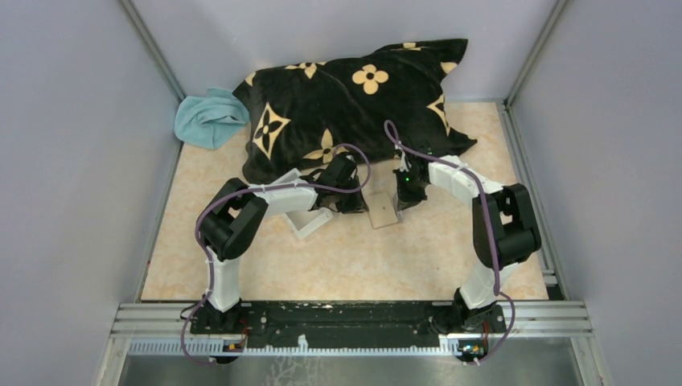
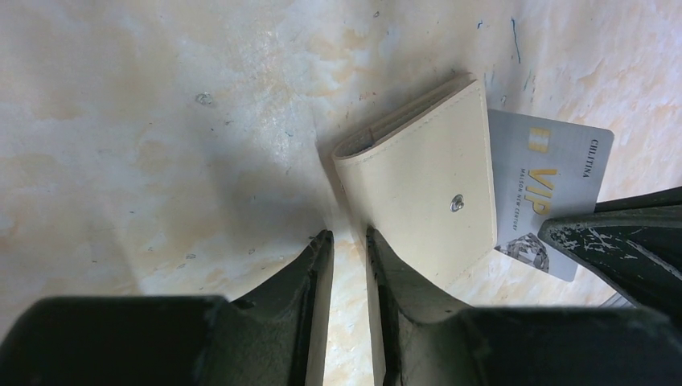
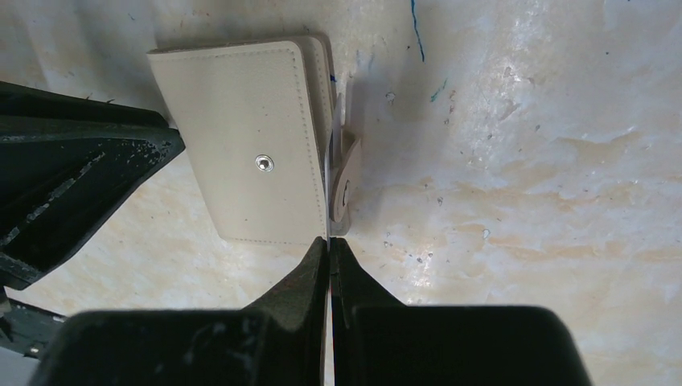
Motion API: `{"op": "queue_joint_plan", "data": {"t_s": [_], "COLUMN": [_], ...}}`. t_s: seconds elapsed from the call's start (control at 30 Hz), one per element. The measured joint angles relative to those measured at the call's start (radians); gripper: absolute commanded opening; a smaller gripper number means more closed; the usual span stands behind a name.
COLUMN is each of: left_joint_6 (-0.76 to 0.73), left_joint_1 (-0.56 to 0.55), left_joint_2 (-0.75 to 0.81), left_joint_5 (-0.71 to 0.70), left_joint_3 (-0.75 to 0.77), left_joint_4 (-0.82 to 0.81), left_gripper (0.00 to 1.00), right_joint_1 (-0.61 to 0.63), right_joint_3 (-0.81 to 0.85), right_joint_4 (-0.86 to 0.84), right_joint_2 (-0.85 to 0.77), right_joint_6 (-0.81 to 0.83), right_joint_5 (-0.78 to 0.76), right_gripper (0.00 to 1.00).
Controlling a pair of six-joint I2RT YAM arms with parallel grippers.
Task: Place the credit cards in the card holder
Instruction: Insert the credit card into the card holder.
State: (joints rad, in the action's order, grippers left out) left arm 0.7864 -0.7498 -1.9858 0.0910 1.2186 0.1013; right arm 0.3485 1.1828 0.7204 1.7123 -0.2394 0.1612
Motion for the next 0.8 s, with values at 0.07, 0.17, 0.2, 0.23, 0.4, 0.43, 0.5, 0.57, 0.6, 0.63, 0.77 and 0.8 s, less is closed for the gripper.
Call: {"op": "queue_joint_plan", "data": {"t_s": [0.07, 0.17, 0.2, 0.23, 0.4, 0.43, 0.5, 0.57, 0.6, 0.63, 0.77, 0.8], "left_joint_6": [-0.002, -0.004, -0.006, -0.006, -0.006, -0.006, -0.006, -0.006, -0.006, -0.006, -0.006, -0.006], "left_joint_1": [0.0, 0.001, 0.002, 0.003, 0.005, 0.005, 0.005, 0.006, 0.006, 0.006, 0.006, 0.006], "left_joint_2": [0.0, 0.0, 0.0, 0.0, 0.002, 0.003, 0.003, 0.003, 0.004, 0.004, 0.004, 0.004], "left_joint_5": [0.0, 0.002, 0.004, 0.005, 0.01, 0.011, 0.012, 0.013, 0.013, 0.013, 0.014, 0.014], "left_joint_3": [0.0, -0.003, -0.004, -0.005, -0.014, -0.016, -0.017, -0.019, -0.02, -0.021, -0.022, -0.022], "left_joint_4": [0.0, -0.003, -0.004, -0.005, -0.008, -0.011, -0.013, -0.015, -0.016, -0.017, -0.019, -0.019], "left_gripper": [0.3, 0.29, 0.29, 0.29, 0.29, 0.29, 0.29, 0.29, 0.29, 0.29, 0.28, 0.28], "right_joint_1": [-0.006, -0.016, -0.018, -0.018, -0.019, -0.019, -0.02, -0.022, -0.022, -0.023, -0.024, -0.024], "right_joint_3": [-0.014, -0.032, -0.033, -0.034, -0.038, -0.039, -0.047, -0.059, -0.063, -0.065, -0.07, -0.07], "right_joint_4": [-0.01, -0.025, -0.026, -0.032, -0.052, -0.055, -0.062, -0.069, -0.071, -0.069, -0.071, -0.071], "right_joint_2": [-0.013, -0.042, -0.048, -0.054, -0.064, -0.064, -0.065, -0.066, -0.066, -0.066, -0.068, -0.069], "right_joint_6": [-0.006, -0.016, -0.018, -0.02, -0.031, -0.032, -0.034, -0.034, -0.034, -0.034, -0.034, -0.034], "right_joint_5": [0.012, 0.03, 0.036, 0.043, 0.072, 0.075, 0.079, 0.082, 0.082, 0.08, 0.06, 0.055], "right_gripper": [0.0, 0.0, 0.0, 0.0, 0.0, 0.0, 0.0, 0.0, 0.0, 0.0, 0.0, 0.0]}}
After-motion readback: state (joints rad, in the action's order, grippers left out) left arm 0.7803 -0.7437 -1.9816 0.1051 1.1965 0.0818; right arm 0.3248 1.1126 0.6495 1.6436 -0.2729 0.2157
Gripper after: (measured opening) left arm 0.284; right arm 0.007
